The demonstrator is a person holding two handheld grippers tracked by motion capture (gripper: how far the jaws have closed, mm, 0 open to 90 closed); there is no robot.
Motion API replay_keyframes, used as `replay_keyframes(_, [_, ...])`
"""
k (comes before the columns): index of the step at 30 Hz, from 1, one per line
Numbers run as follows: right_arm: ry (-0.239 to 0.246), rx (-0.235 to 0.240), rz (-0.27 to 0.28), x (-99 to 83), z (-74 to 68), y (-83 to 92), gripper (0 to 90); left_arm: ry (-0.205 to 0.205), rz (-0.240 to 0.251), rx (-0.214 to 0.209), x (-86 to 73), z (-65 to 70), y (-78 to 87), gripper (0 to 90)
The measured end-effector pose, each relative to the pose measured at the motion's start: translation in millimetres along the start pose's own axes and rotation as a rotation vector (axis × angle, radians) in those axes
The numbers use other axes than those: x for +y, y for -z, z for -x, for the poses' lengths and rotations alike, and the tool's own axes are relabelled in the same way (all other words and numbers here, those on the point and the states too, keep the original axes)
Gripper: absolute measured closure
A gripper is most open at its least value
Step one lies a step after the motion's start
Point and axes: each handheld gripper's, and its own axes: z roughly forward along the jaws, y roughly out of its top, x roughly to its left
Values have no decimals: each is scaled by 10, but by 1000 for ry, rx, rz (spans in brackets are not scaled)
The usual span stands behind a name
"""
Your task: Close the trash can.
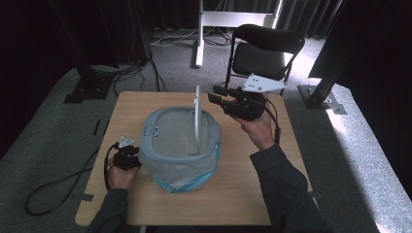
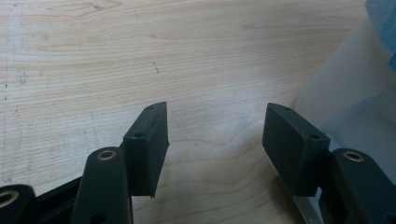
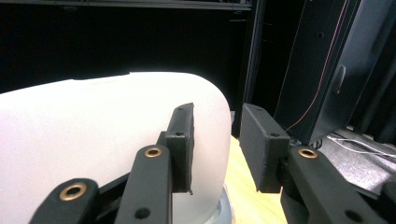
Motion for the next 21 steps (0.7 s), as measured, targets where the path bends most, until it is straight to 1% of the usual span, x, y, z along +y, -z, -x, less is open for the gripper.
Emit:
replay_keyframes(8, [-7, 8, -11, -41, 9, -9, 680, 2, 1, 2, -5, -6, 5, 410])
replay_keyframes(11, [-9, 23, -17, -51, 5, -19, 700, 1, 0, 2, -6, -5, 5, 411])
replay_keyframes(14, [-4, 28, -22, -59, -12, -27, 716, 2, 1, 1, -4, -7, 3, 410])
replay_keyframes(18, [-16, 46, -22, -60, -29, -47, 762, 0, 2, 3, -6, 0, 7, 411])
replay_keyframes(21, [-8, 52, -33, -63, -61, -78, 798, 0, 2, 3, -5, -2, 8, 411])
